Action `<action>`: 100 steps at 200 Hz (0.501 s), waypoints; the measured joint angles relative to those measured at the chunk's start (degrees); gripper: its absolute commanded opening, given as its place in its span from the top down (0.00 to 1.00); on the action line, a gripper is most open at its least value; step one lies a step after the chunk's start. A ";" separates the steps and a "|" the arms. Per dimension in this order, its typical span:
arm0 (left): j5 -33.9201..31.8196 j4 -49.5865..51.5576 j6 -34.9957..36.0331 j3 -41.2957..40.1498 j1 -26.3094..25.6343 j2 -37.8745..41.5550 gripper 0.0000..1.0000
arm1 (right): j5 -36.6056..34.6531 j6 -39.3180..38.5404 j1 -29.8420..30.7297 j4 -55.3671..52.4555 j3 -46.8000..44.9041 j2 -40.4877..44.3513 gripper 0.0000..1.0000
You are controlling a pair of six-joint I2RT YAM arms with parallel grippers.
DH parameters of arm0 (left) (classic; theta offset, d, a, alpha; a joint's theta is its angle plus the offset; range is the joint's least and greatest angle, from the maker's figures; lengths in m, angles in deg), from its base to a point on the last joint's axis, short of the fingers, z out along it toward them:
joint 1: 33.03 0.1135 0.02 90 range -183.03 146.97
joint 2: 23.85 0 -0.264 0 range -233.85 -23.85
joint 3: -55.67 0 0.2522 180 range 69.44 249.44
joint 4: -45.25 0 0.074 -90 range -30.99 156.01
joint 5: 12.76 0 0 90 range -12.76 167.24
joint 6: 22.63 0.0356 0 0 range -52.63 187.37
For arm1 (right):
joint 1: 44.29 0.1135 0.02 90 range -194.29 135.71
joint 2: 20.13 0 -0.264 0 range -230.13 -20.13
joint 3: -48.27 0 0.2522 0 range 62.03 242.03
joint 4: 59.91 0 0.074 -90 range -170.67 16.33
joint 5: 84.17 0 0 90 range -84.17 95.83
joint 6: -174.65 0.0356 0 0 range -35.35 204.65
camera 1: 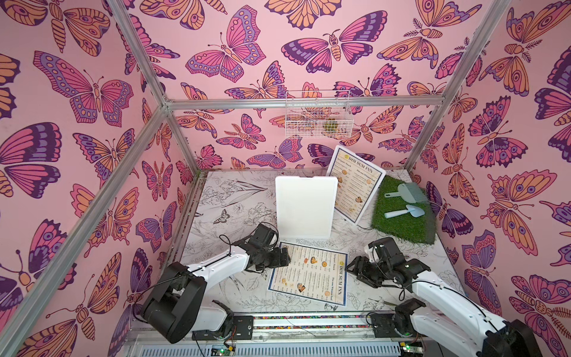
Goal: Insert the menus into the narrow rack
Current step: Pick up the menu from the center of the board.
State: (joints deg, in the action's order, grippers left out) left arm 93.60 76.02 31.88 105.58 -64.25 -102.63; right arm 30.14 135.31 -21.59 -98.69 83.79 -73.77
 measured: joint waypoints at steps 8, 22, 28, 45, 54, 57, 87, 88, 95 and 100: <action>0.46 -0.46 0.04 0.00 -0.15 -0.20 0.07 | 0.02 -0.11 0.00 0.37 -0.20 -0.52 0.33; 1.20 -0.96 0.04 0.00 -0.81 -0.46 0.08 | 0.22 -0.15 0.00 1.03 -0.59 -1.27 0.33; 1.49 -1.05 0.04 -0.02 -1.16 -0.52 0.08 | 0.26 -0.20 0.02 1.40 -0.81 -1.53 0.33; 2.12 -1.29 -0.24 -0.11 -2.29 -0.57 0.08 | 0.72 -0.55 0.04 2.43 -1.42 -2.43 0.33; 2.29 -1.55 -0.48 -0.17 -2.91 -0.57 0.08 | 1.11 -0.63 0.04 3.04 -1.70 -3.13 0.33; 2.32 -1.62 -0.57 -0.20 -3.04 -0.57 0.08 | 1.40 -0.70 0.04 3.30 -1.73 -3.34 0.33; 2.69 -2.14 -0.79 -0.24 -3.87 -0.76 0.08 | 3.23 -1.29 0.04 6.58 -1.73 -5.66 0.32; 2.69 -2.14 -0.79 -0.24 -3.87 -0.76 0.08 | 3.28 -1.29 0.04 6.69 -1.73 -5.75 0.32; 2.73 -2.19 -0.79 -0.24 -3.91 -0.81 0.08 | 3.93 -1.42 0.04 7.69 -1.73 -6.43 0.32; 2.73 -2.19 -0.79 -0.24 -3.96 -0.81 0.08 | 4.37 -1.51 0.04 8.31 -1.73 -6.86 0.31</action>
State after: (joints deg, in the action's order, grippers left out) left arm 96.34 73.84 31.10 105.34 -68.21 -103.44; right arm 34.51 133.80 -21.55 -90.38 82.06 -80.64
